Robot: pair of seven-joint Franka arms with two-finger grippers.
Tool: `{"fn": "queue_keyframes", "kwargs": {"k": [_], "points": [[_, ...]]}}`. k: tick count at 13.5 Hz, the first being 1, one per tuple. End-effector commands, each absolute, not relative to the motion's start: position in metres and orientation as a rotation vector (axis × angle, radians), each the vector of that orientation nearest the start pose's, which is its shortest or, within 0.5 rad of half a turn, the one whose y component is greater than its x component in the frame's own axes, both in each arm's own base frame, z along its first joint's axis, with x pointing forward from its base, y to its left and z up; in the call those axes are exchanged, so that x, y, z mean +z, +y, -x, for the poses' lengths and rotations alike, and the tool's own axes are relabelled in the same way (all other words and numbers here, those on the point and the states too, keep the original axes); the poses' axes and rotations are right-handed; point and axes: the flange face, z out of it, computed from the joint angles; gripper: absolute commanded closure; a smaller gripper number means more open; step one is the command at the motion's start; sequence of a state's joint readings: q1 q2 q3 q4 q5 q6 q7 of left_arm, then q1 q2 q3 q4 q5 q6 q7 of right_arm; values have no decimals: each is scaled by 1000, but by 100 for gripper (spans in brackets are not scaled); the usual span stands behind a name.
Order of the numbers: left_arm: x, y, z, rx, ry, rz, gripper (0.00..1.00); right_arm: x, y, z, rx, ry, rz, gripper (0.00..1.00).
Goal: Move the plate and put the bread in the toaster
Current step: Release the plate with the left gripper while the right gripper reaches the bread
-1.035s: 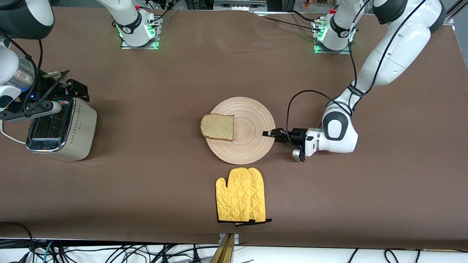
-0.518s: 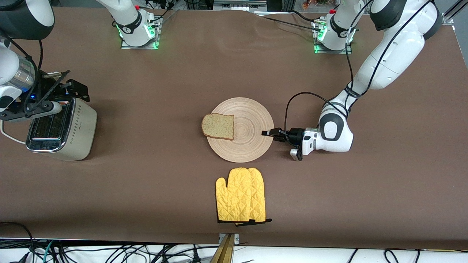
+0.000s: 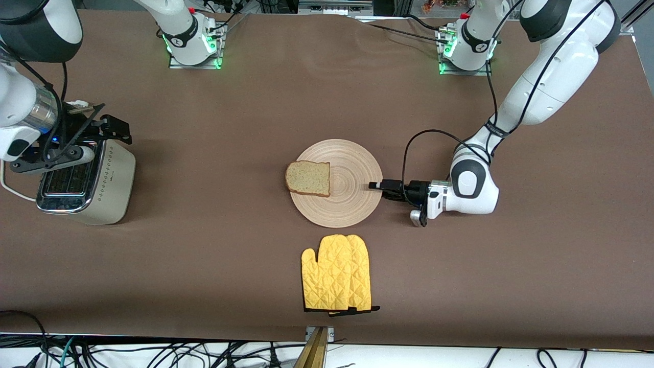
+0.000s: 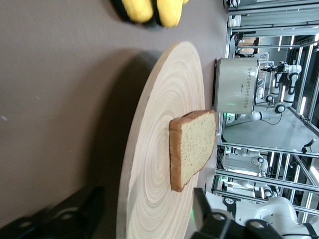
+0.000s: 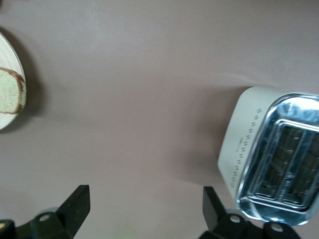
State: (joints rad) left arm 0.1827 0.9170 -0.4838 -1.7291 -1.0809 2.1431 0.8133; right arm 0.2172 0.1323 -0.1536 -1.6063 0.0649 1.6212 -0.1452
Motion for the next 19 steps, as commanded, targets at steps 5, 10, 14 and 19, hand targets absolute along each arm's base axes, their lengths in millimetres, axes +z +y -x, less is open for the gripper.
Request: {"fn": "queue_keyframes", "kwargs": {"k": [5,10,14,19], "points": [[186,-142,-619,-249,-335,-2178,0,472,137,-587,203,-71,3029,0],[269,-66,-633,-300,-664,-2489,0,393,227,-558,79,76,3038,0],[351,-28,-632,-334,-807,-2704,0,334,301,-534,7,253,2990,0],[487,-32,-628,-368,-701,-3065,0,276,343,-526,-2,346,2903,0]]}}
